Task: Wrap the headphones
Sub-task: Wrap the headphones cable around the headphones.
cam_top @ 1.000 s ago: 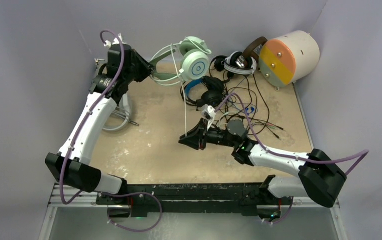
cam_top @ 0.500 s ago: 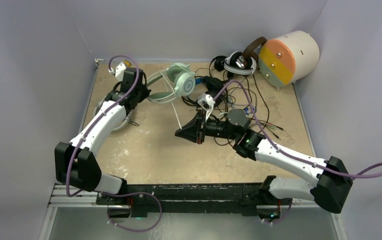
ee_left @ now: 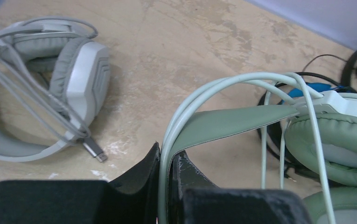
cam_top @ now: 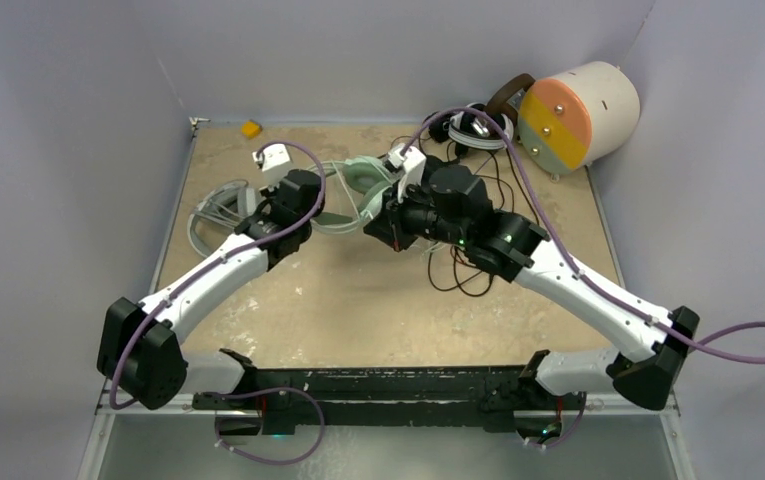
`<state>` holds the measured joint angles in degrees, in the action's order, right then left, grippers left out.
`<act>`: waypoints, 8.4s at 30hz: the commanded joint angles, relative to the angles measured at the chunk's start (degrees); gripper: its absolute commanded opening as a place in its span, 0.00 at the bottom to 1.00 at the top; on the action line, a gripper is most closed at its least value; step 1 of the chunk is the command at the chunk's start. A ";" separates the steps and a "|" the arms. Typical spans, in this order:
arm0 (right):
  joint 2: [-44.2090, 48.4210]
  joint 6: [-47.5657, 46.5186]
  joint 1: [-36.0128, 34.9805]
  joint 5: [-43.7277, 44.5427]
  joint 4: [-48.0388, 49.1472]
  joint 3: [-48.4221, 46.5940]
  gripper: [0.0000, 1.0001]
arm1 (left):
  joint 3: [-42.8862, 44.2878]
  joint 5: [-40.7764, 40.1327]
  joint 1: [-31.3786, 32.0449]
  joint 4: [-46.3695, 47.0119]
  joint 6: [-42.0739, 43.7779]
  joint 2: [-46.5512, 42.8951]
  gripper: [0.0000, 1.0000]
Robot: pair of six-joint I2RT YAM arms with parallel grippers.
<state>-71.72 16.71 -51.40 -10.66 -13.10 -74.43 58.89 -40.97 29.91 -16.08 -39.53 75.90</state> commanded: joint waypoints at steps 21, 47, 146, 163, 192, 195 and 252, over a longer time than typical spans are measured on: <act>-6.76 -12.55 4.94 26.18 -15.15 -7.82 0.05 | -3.10 3.30 12.75 -2.10 28.32 -12.18 0.00; -11.22 -14.87 11.50 28.90 -12.22 -7.34 0.17 | 3.55 29.08 12.90 -20.85 40.82 -16.89 0.00; 9.08 -15.31 21.51 7.58 55.25 39.88 0.84 | 46.32 50.91 -1.08 -26.71 9.31 -4.44 0.00; -0.01 -10.27 25.26 4.70 51.27 34.59 0.75 | 46.27 49.09 -1.26 -26.64 8.92 -4.41 0.00; -10.30 5.17 9.18 -16.47 66.22 40.98 0.00 | 35.78 57.00 -15.76 -14.95 -1.71 2.41 0.00; -8.16 7.75 6.97 -18.51 67.59 41.72 0.04 | 32.34 52.94 -15.83 -14.08 -2.93 1.42 0.00; -15.33 -14.23 1.69 22.15 -19.41 -15.64 0.00 | -10.12 0.20 7.29 14.54 28.40 -15.34 0.00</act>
<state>-86.19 4.51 -50.81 2.52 -32.36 -86.41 46.02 -43.86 36.03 -6.04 -18.61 62.50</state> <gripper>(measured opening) 0.020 0.056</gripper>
